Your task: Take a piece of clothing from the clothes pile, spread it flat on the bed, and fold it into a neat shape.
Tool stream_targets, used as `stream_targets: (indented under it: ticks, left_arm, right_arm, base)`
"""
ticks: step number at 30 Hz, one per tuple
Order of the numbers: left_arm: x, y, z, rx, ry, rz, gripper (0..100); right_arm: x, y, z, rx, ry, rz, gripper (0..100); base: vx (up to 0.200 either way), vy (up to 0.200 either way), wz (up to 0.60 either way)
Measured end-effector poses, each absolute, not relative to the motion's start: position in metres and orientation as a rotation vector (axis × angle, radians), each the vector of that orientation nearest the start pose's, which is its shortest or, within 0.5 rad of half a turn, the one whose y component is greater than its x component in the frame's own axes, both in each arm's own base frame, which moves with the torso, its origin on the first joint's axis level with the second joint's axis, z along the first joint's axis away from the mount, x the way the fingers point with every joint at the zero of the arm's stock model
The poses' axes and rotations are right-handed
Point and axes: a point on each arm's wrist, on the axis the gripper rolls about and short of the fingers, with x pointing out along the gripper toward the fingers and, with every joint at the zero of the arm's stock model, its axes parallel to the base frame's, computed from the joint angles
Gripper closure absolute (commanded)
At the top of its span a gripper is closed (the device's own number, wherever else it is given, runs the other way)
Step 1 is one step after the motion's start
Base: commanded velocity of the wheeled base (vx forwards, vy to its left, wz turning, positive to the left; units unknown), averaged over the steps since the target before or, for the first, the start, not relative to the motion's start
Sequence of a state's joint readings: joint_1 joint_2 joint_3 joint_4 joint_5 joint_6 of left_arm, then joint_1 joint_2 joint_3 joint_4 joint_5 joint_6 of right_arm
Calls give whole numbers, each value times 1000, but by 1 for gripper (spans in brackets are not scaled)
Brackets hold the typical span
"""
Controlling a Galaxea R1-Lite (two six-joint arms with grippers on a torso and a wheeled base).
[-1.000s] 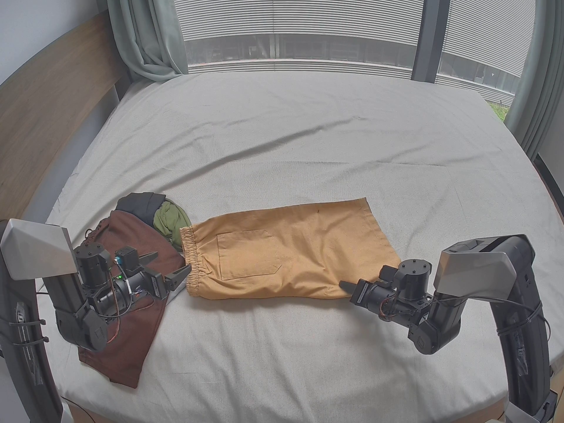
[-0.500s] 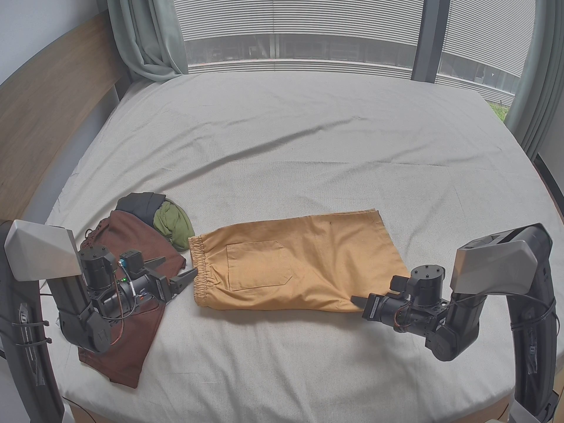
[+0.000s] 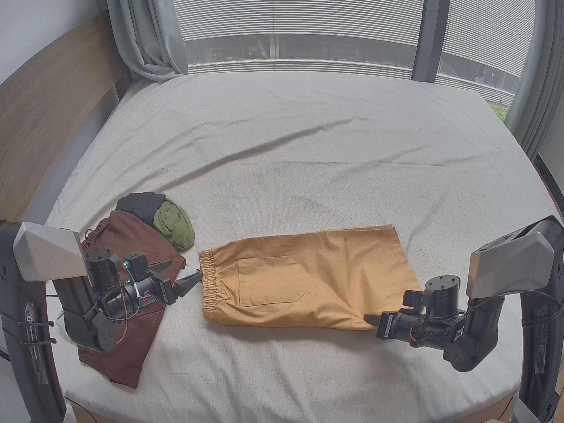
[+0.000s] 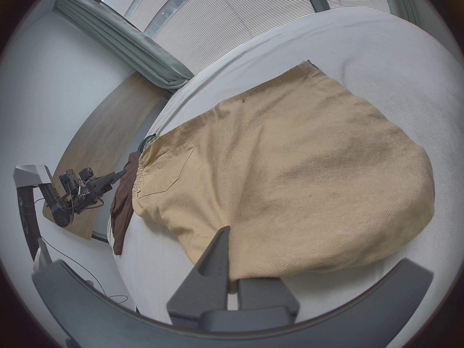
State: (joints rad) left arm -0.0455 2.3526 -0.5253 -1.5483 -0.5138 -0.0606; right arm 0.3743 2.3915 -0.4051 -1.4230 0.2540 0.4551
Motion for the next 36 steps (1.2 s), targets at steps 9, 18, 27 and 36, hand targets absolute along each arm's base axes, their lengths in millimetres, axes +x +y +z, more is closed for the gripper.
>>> stream_targets:
  ticks: [9,18,27,36]
  left_arm:
    - [336,-38,-8,-177,322,-572,0]
    - [334,-43,-18,-185,355,-588,0]
    - [332,-44,-24,-194,378,-593,0]
    - [331,-46,-27,-218,396,-595,0]
  right_arm:
    - [276,113,-42,357,712,473,100]
    - [276,106,-43,330,699,463,100]
    - [268,105,-45,296,714,474,0]
    - [250,109,-48,276,777,500,0]
  base:
    - [0,0,0]
    - [0,0,0]
    - [0,0,0]
    - [0,0,0]
